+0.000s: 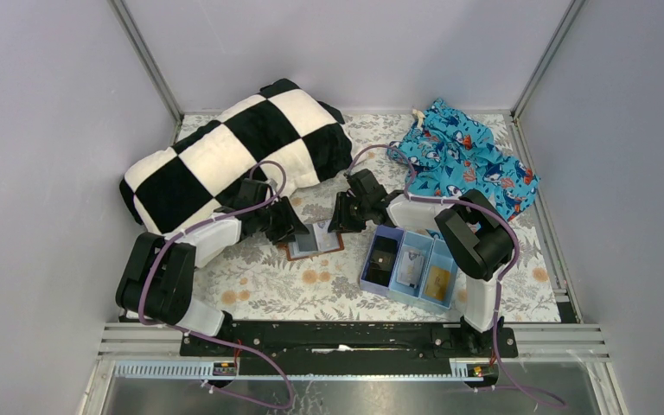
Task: Take the credit cards out of the card holder
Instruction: Remove the credit card from the card holder.
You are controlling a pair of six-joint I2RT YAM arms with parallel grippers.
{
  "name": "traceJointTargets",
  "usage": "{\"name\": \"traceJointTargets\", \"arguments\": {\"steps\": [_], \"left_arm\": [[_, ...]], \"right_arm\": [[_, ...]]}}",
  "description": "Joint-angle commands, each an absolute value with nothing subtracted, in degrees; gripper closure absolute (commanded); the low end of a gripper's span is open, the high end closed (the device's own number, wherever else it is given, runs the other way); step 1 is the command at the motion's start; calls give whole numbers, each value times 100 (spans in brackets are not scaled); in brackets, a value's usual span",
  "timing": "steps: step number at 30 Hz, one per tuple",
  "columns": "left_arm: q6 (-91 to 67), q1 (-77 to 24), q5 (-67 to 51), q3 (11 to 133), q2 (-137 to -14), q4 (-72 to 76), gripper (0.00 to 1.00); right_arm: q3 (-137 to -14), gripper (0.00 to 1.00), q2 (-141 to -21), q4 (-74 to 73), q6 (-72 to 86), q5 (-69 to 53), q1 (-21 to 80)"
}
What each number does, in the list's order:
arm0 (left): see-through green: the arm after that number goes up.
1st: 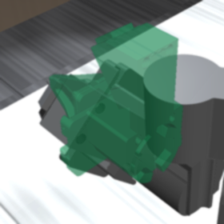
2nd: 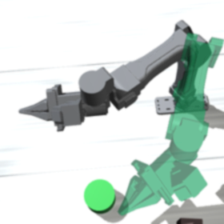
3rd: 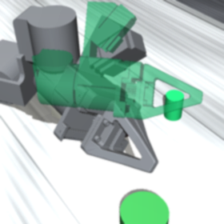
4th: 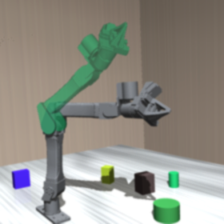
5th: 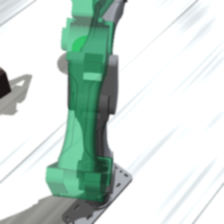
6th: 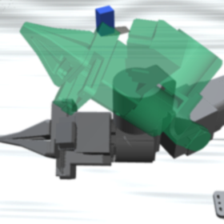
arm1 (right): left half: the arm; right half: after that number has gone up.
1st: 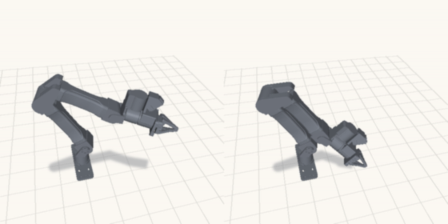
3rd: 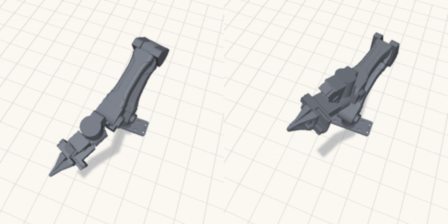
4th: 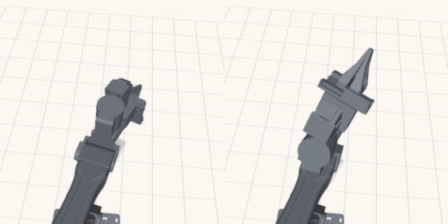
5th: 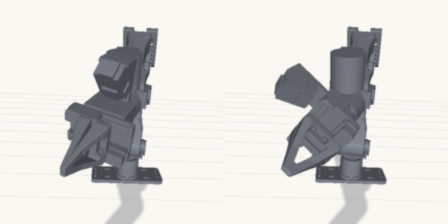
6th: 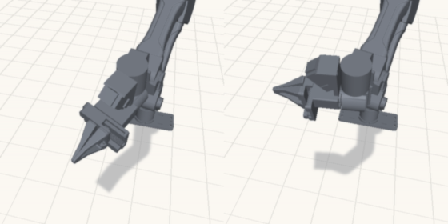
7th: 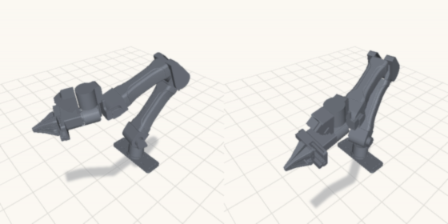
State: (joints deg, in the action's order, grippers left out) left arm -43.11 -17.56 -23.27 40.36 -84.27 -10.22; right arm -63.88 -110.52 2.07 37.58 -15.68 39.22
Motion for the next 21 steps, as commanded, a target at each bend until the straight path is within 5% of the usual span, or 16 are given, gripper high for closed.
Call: {"name": "traceJointTargets", "arguments": {"steps": [1,21], "left_arm": [[-4214,-1793,-3018,4072,-8269,-448,50],[-5032,-2540,-3497,4392,-8699,650,50]], "right_arm": [[-6299,61,-10870,198,3728,-1533,3902],[-6120,62,-10163,-161,3598,-981,3899]]}}
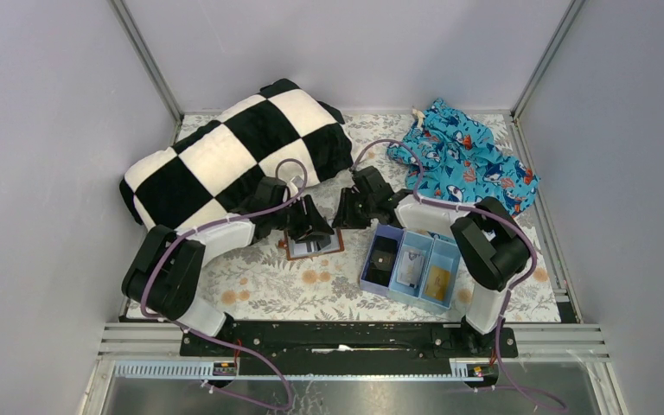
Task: Take the credit cards out of the card holder
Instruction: Remove the credit card from the card holder.
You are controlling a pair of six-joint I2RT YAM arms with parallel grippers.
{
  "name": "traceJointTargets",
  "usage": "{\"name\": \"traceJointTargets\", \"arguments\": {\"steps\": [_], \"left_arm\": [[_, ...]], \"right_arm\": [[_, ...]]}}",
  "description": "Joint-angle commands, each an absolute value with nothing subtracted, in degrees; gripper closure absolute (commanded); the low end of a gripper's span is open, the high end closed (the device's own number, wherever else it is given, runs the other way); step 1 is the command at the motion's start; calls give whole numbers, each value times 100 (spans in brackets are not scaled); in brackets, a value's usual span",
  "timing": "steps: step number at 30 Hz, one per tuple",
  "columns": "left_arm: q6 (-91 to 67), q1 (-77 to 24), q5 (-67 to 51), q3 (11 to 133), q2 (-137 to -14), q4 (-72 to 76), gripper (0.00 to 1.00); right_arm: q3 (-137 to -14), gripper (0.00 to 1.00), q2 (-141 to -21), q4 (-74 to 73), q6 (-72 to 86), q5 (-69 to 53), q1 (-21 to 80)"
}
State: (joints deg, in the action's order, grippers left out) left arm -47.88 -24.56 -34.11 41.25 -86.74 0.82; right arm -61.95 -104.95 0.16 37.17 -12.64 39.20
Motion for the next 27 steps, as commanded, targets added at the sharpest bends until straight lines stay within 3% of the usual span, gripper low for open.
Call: {"name": "traceJointTargets", "arguments": {"steps": [1,13,27], "left_arm": [[-5058,-2540,-3442,4403,-8660,639,50],[-4964,-2258,-2835,4175,-8182,23,50],[-5004,-2232,-2545,3993,-8689,137,53]], "right_arm": [[-6072,61,-10134,-172,3587,-946,3894],[-5943,61,-9769,-210,3429,-818,3868],[-6417,68,-10570,320,3791,-1693,3951]]}}
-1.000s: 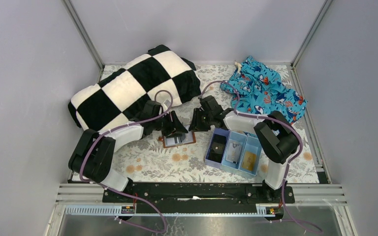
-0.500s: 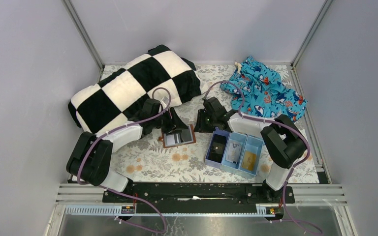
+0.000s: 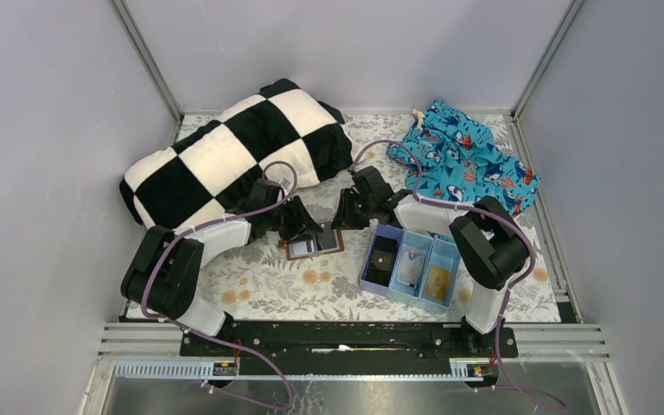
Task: Take the credit cards out of the card holder
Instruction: Remove the credit card from the card holder.
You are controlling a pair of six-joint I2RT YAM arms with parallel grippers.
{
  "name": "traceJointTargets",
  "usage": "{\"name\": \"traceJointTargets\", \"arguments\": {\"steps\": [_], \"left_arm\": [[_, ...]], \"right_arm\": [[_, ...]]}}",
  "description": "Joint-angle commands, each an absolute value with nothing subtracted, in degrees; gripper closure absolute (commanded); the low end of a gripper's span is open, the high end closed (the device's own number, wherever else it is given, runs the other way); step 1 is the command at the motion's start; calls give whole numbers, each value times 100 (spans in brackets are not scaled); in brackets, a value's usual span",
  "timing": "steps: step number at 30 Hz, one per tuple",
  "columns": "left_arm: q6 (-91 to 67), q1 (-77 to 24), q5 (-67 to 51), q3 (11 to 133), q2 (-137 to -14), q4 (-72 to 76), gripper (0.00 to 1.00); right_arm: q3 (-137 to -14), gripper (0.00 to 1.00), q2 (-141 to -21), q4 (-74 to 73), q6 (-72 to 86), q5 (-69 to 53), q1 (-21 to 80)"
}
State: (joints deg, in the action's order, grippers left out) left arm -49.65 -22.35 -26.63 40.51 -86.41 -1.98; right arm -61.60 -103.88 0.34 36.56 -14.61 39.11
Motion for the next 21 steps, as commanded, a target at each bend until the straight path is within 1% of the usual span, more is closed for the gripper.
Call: {"name": "traceJointTargets", "arguments": {"steps": [1,5,14,21], "left_arm": [[-4989,-2230,-2525,3984,-8736,152,53],[-5023,-2223,-2577,3907,-8928,301,53],[-5000,-2208,-2469,3735,-9059,346,57],[-5051,-2193,-2537,3604,-9124,581,64]], "right_arm": [[-6439,69,-10630,325,3807,-1706,3953],[-6490,72,-10848,357,3871,-1765,3946],[-6319,82,-11095,293,4061,-1400,3942],[-6251,83,-11127,290,4087,-1362,3945]]}}
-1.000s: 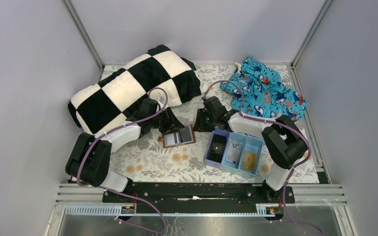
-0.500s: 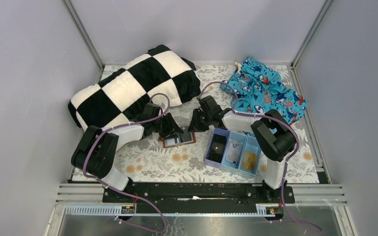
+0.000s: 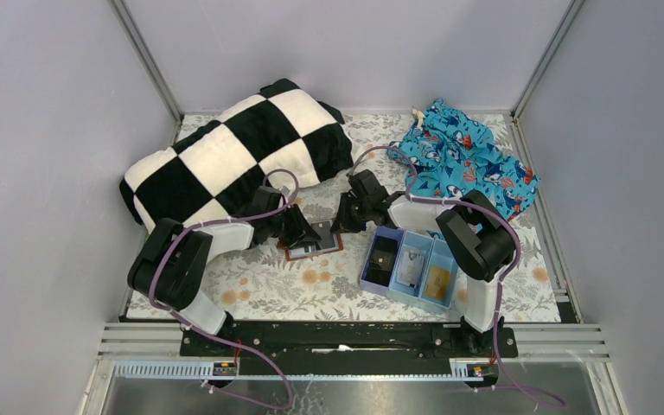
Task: Take the credit cards out of the card holder
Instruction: Remove the credit card from the card holder.
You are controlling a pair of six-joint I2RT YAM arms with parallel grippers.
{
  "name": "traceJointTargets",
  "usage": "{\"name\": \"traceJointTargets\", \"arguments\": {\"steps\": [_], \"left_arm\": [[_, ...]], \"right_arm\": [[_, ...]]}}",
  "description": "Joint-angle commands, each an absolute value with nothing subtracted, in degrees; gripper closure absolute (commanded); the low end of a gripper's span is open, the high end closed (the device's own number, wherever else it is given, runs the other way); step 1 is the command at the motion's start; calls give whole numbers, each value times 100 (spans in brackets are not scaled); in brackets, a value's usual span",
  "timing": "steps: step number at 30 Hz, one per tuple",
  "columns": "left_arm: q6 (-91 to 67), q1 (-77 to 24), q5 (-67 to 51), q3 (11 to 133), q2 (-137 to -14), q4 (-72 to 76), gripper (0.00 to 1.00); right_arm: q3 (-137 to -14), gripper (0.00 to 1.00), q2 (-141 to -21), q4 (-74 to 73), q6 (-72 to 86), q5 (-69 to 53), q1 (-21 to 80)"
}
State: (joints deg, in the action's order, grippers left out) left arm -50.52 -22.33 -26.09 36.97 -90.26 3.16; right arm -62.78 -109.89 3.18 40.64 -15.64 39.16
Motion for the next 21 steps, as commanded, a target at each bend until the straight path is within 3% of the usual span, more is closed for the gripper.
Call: {"name": "traceJointTargets", "arguments": {"steps": [1,10,16,19,21], "left_arm": [[-5053,-2190,-2552,3593,-9144,611,64],[-5276,-2068,-2839,3246,-9145,1406,71],[-5267,-2039,-2769,3239,-9029,1272,86],[-5242,-2030,-2704,3251,-8943,1156,100],[-5236,-2028,-2704,3245,-8907,1130,100]], "right_arm": [[-6245,83,-11127,302,4091,-1367,3938],[-6192,84,-11149,352,4122,-1432,3943],[-6149,84,-11135,427,4181,-1507,3920],[-6138,83,-11184,421,4192,-1553,3918],[-6139,84,-11218,396,4197,-1555,3920]]}}
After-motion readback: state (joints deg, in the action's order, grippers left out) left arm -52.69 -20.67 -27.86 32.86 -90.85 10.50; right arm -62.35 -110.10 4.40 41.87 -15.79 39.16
